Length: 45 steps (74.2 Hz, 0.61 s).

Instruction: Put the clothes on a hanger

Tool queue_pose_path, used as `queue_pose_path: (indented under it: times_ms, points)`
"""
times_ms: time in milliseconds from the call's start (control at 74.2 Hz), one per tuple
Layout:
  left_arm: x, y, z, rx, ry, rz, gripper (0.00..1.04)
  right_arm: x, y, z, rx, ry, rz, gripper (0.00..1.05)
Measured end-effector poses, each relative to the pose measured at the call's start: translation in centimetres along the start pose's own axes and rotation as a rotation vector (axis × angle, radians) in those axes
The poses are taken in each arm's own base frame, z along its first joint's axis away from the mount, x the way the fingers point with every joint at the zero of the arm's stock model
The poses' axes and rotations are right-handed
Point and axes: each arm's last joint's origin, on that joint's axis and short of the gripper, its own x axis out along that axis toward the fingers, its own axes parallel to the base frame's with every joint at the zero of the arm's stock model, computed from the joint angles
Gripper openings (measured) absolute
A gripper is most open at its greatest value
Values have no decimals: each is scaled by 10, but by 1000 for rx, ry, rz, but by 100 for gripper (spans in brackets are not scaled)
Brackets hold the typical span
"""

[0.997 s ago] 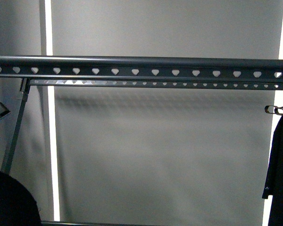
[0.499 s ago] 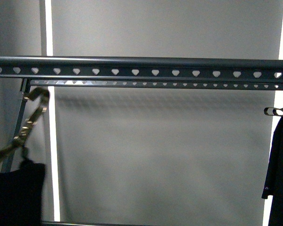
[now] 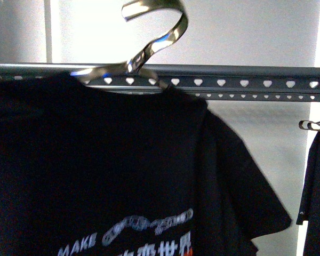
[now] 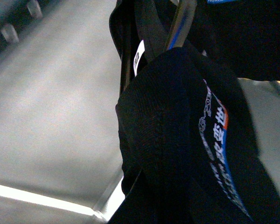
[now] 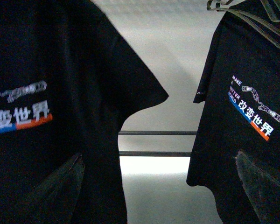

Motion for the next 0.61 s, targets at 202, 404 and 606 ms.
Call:
queue_pose_path:
  times_ms: [202,404,606]
  points:
    - [27,20,35,313,-219,-43,4,0,0,0,0,0,0,97]
    - [50,7,51,365,-352,-126,4,0,0,0,0,0,0,97]
    - [62,1,54,375,-361,-135,4,0,0,0,0,0,0,97]
